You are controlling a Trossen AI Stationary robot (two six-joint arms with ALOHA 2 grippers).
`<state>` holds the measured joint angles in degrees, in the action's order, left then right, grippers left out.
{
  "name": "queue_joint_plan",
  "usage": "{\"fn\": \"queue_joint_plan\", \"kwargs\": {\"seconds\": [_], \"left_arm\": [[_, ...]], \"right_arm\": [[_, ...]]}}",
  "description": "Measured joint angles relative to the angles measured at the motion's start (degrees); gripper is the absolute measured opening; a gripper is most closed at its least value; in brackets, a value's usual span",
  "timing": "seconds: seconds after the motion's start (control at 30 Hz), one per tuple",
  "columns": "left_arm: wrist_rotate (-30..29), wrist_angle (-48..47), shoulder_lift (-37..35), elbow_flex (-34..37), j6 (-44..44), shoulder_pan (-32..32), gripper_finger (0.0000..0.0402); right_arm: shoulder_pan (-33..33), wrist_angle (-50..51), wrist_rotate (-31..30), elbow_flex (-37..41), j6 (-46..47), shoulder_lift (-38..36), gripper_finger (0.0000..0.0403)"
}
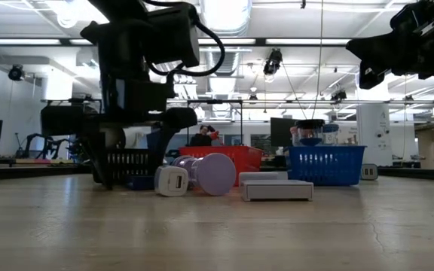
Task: Pick & Place Office items
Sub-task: Put the bottom blue digital clock into the red bin
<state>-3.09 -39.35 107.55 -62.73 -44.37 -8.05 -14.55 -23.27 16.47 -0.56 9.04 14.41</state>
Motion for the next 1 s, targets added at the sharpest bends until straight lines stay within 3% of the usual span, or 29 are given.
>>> {"fn": "queue_joint_plan", "kwargs": {"seconds": [0.13,0.4,0.63,0.83,1.0], "left_arm": [[1.84,0.08,0.36,0.02,-1.81,0.21,0.0259],[3.26,0.16,0.09,0.21,-2.15,0.12,0.0144],[2.67,0.41,-2.79,-0.98,4.53,-1.66,0.0141],[4.26,-2.97,-14.20,-2.60,11.01,-4.53,0.0141],[3.54,-0.08,-27.08,-1.89,20.00,-6.28,0.0141]], "right_arm": [[0.00,0.43,0.00,0.00,-0.03,0.00,0.0008],[0.02,0.39,0.00,-0.01,-0.06,0.00,0.0008],[0.02,0.41,0.00,0.00,-0.09,0.00,0.0008],[0.02,0.79,-0.04,-0.02,-0.09,0.09,0.0008],[0.01,0.78,-0.07,-0.02,-0.25,0.46,0.0008]]}}
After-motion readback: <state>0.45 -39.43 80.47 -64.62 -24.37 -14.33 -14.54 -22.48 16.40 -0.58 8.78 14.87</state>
